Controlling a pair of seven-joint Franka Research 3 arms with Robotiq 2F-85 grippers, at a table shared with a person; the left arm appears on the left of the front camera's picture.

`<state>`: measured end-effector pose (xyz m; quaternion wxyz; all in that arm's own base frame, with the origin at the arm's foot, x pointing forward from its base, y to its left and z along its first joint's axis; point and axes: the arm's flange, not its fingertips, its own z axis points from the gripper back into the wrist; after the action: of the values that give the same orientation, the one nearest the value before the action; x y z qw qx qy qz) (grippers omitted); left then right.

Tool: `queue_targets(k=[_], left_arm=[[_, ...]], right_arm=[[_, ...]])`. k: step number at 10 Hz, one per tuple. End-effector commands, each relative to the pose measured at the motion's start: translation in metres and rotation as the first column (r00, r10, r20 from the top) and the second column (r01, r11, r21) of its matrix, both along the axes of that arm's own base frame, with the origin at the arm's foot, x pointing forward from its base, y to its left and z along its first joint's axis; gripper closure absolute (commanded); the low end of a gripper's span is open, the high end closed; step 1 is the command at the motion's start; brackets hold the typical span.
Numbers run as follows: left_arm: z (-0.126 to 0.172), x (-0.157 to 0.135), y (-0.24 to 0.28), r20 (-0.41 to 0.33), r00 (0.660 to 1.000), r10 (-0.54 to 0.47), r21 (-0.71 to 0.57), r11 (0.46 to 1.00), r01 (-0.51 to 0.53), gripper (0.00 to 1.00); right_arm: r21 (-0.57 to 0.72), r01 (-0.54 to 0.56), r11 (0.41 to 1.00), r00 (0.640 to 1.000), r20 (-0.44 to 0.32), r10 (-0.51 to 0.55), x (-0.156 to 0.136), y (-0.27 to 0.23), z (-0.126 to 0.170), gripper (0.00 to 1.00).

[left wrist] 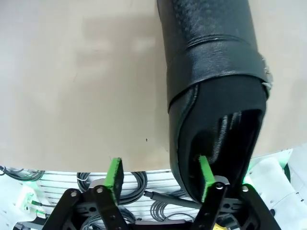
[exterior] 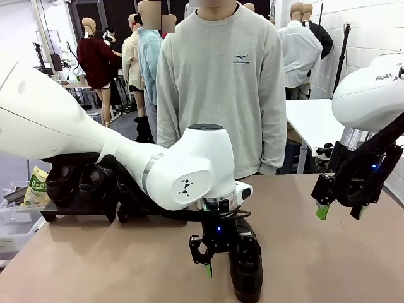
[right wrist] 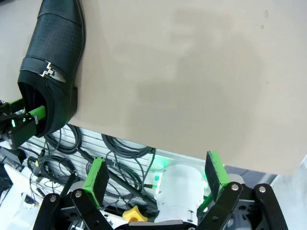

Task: Organize the shoes by placing them on the stand.
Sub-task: Place the Shoe from the middle of the table onto the Shoes Stand.

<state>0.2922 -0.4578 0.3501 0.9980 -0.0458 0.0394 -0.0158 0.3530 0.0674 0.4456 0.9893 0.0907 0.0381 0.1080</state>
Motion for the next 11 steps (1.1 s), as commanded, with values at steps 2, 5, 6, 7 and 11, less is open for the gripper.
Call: queue_targets(k=[2, 5, 6, 7, 11], left_arm=[[-0.0089, 0.0027, 0.0011, -0.037, 0.999, -0.005, 0.006, 1.000, 0.006, 0.77], [-0.0068, 0.0048, -0.0010, -0.023, 1.000, -0.022, -0.007, 1.000, 0.021, 1.00], [-0.0059, 0.0045, -0.0018, -0.016, 0.999, -0.033, -0.009, 0.999, 0.033, 1.00], [-0.0049, 0.0042, -0.0026, -0.011, 0.999, -0.038, -0.013, 0.999, 0.038, 1.00], [-0.0035, 0.0043, -0.0017, -0.013, 0.999, -0.045, -0.003, 0.999, 0.045, 1.00]], right_arm=[[-0.015, -0.010, 1.000, 1.000, -0.004, 0.010, 0.0000, -0.0022, 0.0019, 0.00], [-0.015, -0.010, 1.000, 1.000, -0.004, 0.010, 0.0000, -0.0022, 0.0019, 0.00], [-0.015, -0.010, 1.000, 1.000, -0.004, 0.010, 0.0000, -0.0022, 0.0019, 0.00], [-0.015, -0.010, 1.000, 1.000, -0.004, 0.010, 0.0000, -0.0022, 0.0019, 0.00], [-0.015, -0.010, 1.000, 1.000, -0.004, 0.010, 0.0000, -0.0022, 0.0019, 0.00]])
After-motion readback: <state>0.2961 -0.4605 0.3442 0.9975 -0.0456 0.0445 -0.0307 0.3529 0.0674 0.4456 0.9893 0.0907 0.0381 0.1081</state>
